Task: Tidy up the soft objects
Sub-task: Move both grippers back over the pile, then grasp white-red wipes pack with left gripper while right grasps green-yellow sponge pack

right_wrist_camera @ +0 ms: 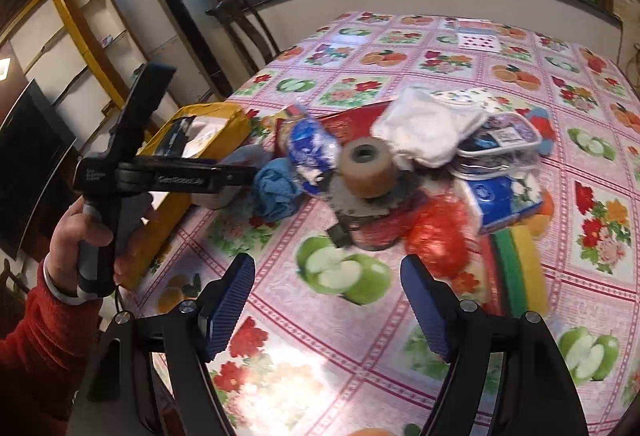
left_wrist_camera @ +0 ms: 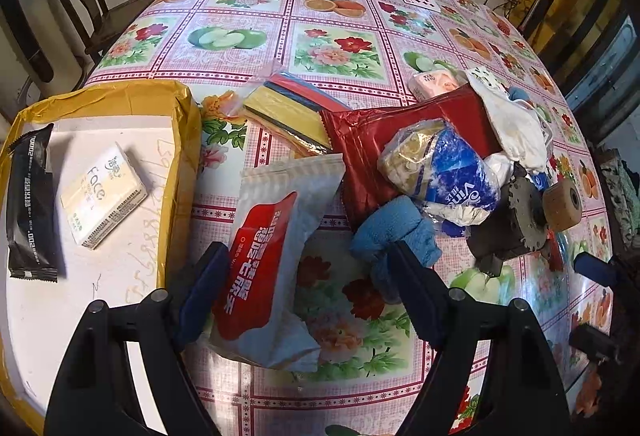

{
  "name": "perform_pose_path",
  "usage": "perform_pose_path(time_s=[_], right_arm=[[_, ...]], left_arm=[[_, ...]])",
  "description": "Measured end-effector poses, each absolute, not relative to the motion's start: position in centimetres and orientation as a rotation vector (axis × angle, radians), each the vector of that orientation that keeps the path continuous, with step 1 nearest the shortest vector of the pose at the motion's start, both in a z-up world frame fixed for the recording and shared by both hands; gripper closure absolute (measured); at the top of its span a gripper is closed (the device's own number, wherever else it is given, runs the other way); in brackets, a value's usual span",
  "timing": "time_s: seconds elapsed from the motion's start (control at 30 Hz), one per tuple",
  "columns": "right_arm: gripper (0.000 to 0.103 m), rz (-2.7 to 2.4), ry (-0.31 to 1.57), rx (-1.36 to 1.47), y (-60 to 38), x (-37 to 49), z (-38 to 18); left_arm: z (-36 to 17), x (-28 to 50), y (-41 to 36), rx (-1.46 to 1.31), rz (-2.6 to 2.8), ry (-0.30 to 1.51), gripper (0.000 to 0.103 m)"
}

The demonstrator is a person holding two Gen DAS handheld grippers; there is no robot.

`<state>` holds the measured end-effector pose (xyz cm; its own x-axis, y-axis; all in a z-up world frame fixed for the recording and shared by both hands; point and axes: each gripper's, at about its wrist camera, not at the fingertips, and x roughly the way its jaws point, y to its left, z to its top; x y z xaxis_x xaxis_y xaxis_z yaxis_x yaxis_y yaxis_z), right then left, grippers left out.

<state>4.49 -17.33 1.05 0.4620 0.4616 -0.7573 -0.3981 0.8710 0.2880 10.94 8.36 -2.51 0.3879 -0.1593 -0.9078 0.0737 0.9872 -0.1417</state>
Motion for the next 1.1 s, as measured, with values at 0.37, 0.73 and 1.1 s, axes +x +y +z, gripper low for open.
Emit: perform_pose_path(time_s=[0.37,0.73,1.1], right_arm=[[0.025,0.341,0.973,0.013,-23.0,6.8,-0.1],[0.028,0.324,1.117,-0.090,-23.4,9.7,-4.5],[0.030,0.301,1.088,-0.210,-22.9,9.8,-4.8]], left_arm=[[-3.1,11.2,9.5,-0.158,-0.130,1.199,0.021],[-3.5,10.8,9.1,-0.115,-0.102,1.234,0.021],[-3.9,11.3,8.6,-0.065,-0.099,1.237,0.022]])
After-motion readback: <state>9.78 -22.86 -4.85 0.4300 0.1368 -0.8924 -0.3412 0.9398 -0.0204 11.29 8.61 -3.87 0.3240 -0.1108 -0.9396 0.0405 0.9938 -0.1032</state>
